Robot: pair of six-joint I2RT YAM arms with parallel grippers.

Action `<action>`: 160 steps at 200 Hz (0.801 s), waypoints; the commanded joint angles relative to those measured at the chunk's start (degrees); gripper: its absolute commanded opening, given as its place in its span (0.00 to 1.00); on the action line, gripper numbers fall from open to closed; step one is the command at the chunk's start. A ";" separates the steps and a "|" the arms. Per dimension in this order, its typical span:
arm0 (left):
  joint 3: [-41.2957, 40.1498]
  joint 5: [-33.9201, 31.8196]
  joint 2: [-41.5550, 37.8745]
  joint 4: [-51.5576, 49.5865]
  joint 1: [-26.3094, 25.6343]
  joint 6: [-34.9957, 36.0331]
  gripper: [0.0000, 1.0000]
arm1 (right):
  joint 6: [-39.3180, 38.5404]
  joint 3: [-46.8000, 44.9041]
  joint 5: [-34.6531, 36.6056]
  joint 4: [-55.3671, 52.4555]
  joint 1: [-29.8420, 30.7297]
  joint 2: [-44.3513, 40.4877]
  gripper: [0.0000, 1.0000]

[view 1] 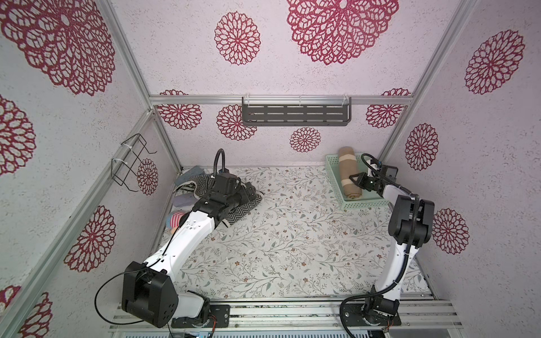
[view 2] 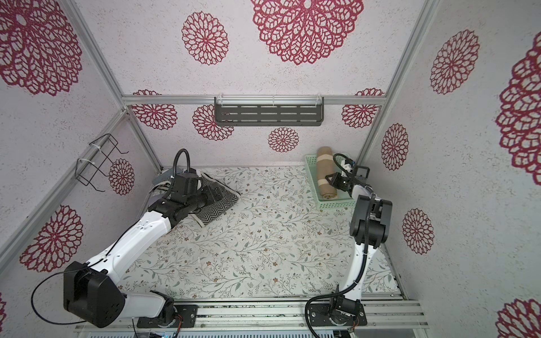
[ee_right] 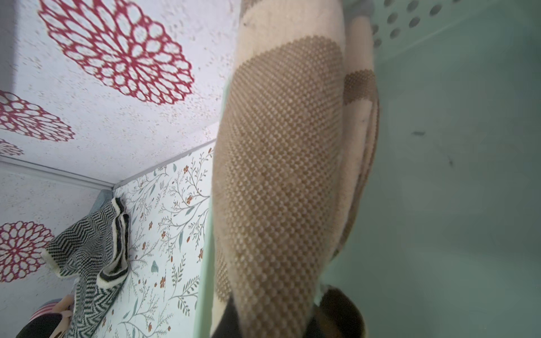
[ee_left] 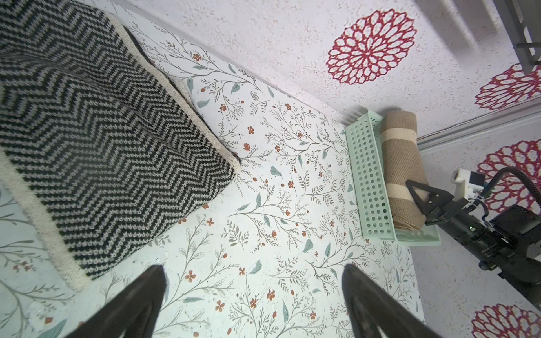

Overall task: Roll up the scarf and place it into the basket
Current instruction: Place the scarf in the basket.

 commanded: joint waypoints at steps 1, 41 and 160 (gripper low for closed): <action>-0.55 -0.26 0.32 0.21 0.55 -0.79 0.97 | 0.58 1.74 -5.74 2.98 0.77 -0.59 0.00; -1.00 -0.36 0.37 0.13 1.00 -1.20 0.97 | -0.47 2.16 -9.55 -0.89 1.13 1.78 0.00; -1.70 2.83 2.29 1.70 1.46 -1.87 0.97 | -6.77 10.49 -0.18 -21.36 3.39 9.78 0.20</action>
